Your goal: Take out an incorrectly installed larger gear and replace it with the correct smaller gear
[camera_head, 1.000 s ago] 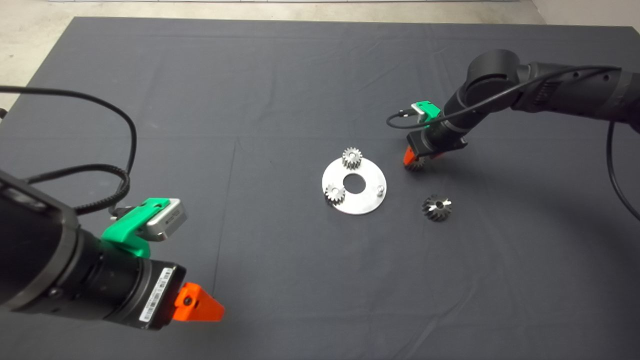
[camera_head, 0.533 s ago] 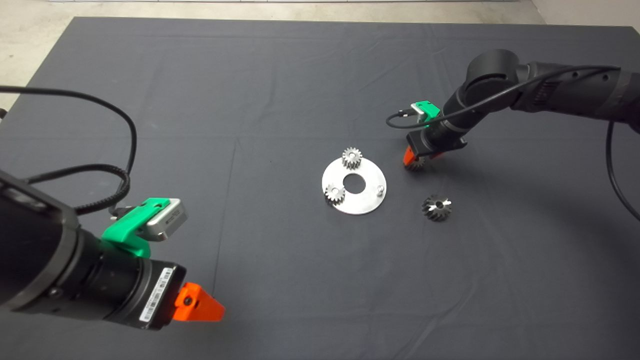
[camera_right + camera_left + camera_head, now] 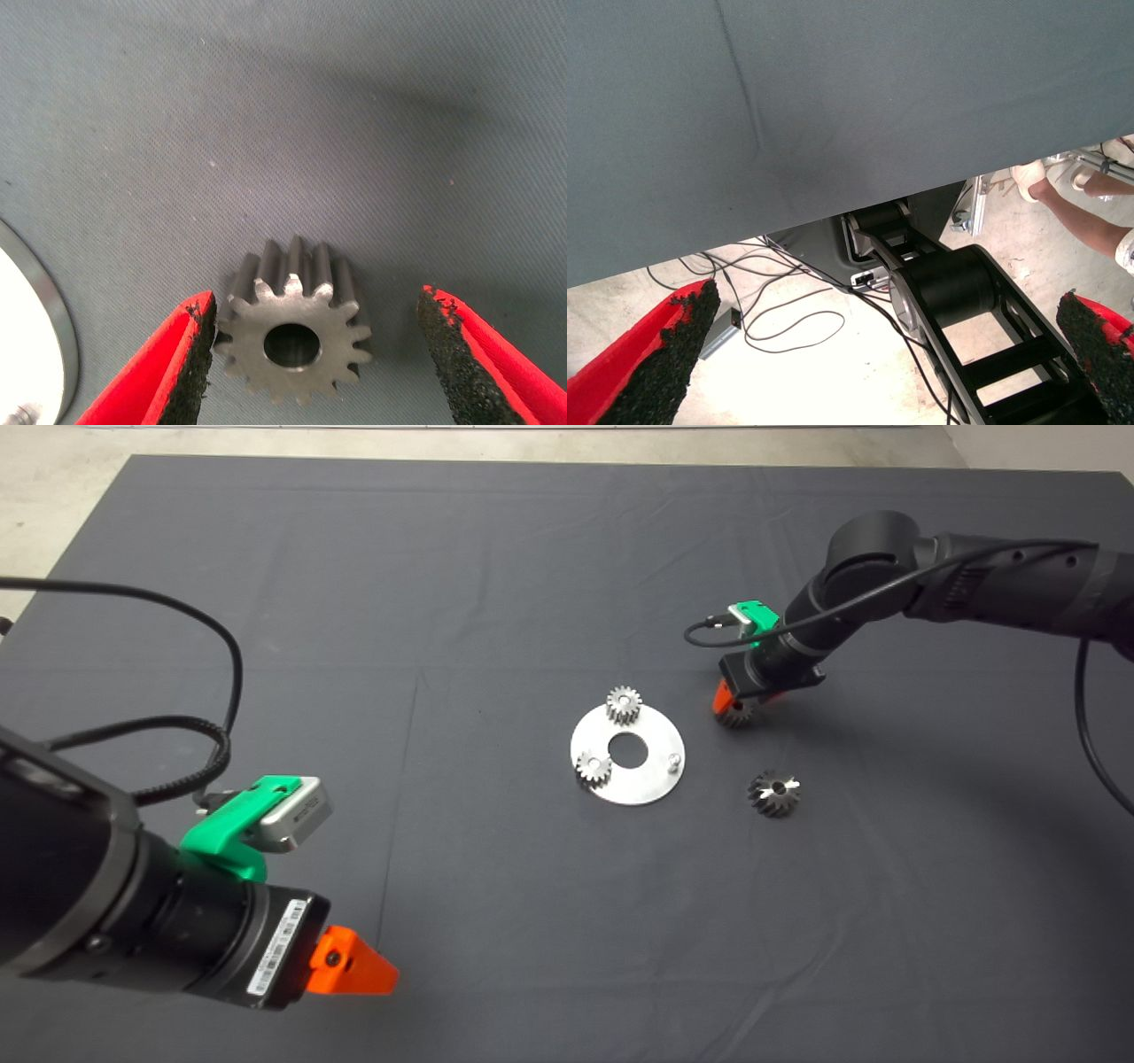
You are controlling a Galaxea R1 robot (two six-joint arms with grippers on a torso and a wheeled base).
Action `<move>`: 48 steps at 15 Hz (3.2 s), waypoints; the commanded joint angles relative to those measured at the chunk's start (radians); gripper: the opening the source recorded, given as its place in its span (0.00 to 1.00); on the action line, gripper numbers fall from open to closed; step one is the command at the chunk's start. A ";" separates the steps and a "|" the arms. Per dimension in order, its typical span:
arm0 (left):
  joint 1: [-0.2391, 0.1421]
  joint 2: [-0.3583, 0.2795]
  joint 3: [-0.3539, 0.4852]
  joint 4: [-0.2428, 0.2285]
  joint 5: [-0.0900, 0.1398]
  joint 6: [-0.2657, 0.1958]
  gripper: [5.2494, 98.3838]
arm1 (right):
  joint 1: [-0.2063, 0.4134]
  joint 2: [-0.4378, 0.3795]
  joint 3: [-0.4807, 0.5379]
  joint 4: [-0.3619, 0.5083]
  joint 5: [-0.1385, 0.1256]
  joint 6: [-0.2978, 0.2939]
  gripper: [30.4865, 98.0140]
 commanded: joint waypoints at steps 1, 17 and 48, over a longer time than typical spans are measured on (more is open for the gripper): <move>-0.009 -0.002 0.013 -0.016 -0.002 0.003 1.00 | 0.016 0.010 0.001 -0.030 0.009 -0.003 0.45; -0.009 -0.005 0.013 -0.016 -0.002 0.002 1.00 | 0.003 0.010 0.007 -0.029 0.006 0.000 0.37; -0.009 -0.004 0.013 -0.016 0.000 0.002 1.00 | 0.146 0.075 0.170 0.073 -0.198 0.015 0.16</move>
